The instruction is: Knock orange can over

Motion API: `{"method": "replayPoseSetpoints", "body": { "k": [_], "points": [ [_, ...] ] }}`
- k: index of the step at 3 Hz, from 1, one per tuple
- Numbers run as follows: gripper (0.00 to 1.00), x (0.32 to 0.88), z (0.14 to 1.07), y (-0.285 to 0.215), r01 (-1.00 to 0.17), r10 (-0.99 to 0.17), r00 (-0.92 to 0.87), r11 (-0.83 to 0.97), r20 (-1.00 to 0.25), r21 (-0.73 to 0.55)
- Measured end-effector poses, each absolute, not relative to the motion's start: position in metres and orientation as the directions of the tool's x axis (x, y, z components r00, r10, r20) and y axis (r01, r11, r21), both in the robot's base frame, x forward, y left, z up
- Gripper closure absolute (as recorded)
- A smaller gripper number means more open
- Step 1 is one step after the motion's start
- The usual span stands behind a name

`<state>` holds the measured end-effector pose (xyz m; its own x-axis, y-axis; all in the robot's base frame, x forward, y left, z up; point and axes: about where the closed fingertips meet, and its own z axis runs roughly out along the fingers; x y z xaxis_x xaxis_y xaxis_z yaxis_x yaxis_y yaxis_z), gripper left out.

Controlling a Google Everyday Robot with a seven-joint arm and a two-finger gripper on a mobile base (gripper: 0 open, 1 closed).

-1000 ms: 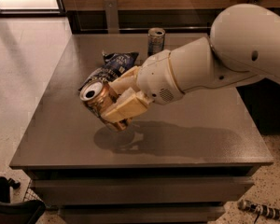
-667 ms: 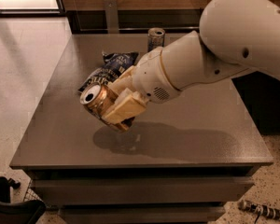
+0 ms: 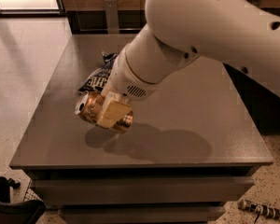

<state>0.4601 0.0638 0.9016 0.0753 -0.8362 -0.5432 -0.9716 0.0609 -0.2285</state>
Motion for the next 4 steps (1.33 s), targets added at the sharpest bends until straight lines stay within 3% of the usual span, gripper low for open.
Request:
{"method": "replayPoseSetpoints", "body": {
  "k": [1, 2, 4],
  "points": [
    [1.00, 0.465, 0.878, 0.073, -0.961, -0.919, 0.109, 0.000, -0.378, -0.277],
    [1.00, 0.467, 0.858, 0.078, -0.956, -0.946, 0.121, -0.030, -0.300, -0.291],
    [0.62, 0.464, 0.838, 0.084, -0.962, -0.947, 0.134, -0.054, -0.291, -0.268]
  ]
}}
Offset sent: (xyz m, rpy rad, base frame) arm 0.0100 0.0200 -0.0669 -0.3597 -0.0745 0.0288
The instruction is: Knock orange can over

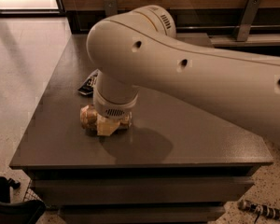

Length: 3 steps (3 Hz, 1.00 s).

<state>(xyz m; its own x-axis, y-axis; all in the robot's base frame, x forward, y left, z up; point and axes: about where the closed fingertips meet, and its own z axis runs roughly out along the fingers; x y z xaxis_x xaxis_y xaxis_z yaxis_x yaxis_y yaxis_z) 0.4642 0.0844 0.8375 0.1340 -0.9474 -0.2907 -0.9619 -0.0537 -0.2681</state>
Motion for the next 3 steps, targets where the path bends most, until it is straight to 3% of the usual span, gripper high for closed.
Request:
{"method": "replayPoseSetpoints", "body": {
  "k": [1, 2, 3],
  "points": [
    [0.38, 0.4635, 0.8386, 0.0846, -0.961, -0.947, 0.135, -0.055, -0.290, -0.271],
    [0.07, 0.4626, 0.8401, 0.0849, -0.960, -0.947, 0.138, -0.056, -0.289, -0.274],
    [0.00, 0.4621, 0.8409, 0.0851, -0.960, -0.947, 0.139, -0.057, -0.288, -0.276]
  ]
}}
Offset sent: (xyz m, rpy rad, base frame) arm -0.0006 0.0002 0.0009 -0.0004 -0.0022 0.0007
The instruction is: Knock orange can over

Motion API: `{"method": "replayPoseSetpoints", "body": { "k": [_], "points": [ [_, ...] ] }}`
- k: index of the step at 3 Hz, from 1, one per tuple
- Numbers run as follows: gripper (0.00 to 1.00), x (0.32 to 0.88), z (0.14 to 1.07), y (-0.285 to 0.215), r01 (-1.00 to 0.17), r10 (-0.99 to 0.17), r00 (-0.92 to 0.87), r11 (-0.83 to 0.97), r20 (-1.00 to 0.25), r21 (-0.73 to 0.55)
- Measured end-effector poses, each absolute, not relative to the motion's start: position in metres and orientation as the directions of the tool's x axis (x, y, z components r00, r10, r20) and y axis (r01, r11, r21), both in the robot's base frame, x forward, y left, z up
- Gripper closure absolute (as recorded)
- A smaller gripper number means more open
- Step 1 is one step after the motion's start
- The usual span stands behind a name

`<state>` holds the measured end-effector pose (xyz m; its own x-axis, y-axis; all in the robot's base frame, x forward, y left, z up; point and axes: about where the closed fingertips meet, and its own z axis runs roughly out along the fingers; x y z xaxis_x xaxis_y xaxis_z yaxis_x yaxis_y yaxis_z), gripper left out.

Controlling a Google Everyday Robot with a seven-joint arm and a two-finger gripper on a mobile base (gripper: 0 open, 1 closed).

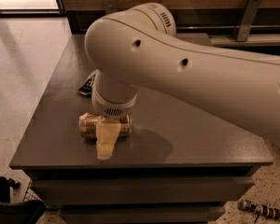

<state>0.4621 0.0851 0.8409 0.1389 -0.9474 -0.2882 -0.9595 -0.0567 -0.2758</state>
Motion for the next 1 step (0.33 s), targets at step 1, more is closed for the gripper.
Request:
{"method": "replayPoseSetpoints", "body": {
  "k": [1],
  "points": [
    [0.00, 0.4620, 0.8409, 0.0851, -0.960, -0.947, 0.139, -0.057, -0.288, -0.276]
  ]
}}
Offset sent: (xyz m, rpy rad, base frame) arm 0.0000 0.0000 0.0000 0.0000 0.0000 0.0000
